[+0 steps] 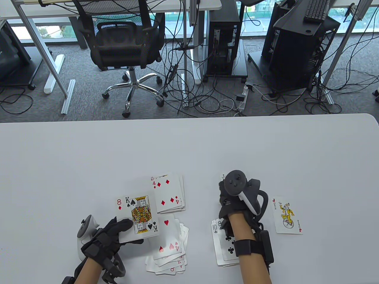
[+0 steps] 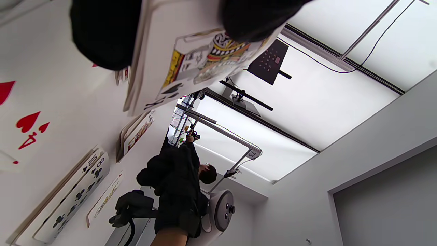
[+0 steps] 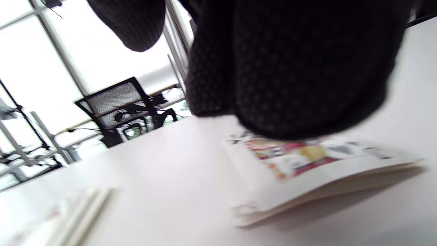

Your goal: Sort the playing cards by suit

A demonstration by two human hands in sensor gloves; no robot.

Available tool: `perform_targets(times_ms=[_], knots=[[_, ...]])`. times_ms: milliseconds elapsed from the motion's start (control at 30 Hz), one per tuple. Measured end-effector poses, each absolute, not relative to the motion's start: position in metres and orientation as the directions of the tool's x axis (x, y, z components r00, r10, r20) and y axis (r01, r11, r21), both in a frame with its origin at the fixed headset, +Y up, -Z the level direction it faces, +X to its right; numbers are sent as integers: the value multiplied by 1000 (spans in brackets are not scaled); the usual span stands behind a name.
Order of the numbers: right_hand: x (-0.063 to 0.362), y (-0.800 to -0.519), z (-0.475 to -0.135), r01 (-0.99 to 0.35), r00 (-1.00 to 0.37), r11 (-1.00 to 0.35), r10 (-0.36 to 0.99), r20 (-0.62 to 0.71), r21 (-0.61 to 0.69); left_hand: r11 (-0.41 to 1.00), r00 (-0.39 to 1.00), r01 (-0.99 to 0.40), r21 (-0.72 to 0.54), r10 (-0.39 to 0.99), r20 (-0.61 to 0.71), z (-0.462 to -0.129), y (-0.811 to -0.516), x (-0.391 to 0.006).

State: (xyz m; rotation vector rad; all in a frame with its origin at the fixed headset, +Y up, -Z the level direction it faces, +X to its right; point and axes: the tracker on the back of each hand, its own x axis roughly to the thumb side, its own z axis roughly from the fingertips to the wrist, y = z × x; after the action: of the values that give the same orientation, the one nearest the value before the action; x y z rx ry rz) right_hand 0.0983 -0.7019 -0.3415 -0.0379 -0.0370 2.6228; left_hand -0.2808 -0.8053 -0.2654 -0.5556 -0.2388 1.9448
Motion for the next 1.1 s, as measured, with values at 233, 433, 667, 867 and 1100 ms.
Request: perform_targets(times_ms=[233, 433, 667, 867, 1100], knots=[[17, -709, -301, -764, -583, -632, 762, 281, 130, -448, -362, -801, -398, 891, -274, -264, -805, -279], [-23, -743, -281, -751, -503, -564, 825, 257, 342, -453, -369, -798, -399, 889, -271, -264, -805, -279], [-34, -763, -274, -824, -417, -446, 895, 160, 348, -458, -373, -793, -403, 887, -273, -264, -805, -279], [-31, -768, -272, -877, -344, -387, 919, 191, 286, -463, -375, -785, -412, 884, -280, -264, -806, -277], [-21, -763, -272, -889, -350, -395, 912, 213, 231, -459, -374, -784, -418, 887, -271, -264, -805, -276]])
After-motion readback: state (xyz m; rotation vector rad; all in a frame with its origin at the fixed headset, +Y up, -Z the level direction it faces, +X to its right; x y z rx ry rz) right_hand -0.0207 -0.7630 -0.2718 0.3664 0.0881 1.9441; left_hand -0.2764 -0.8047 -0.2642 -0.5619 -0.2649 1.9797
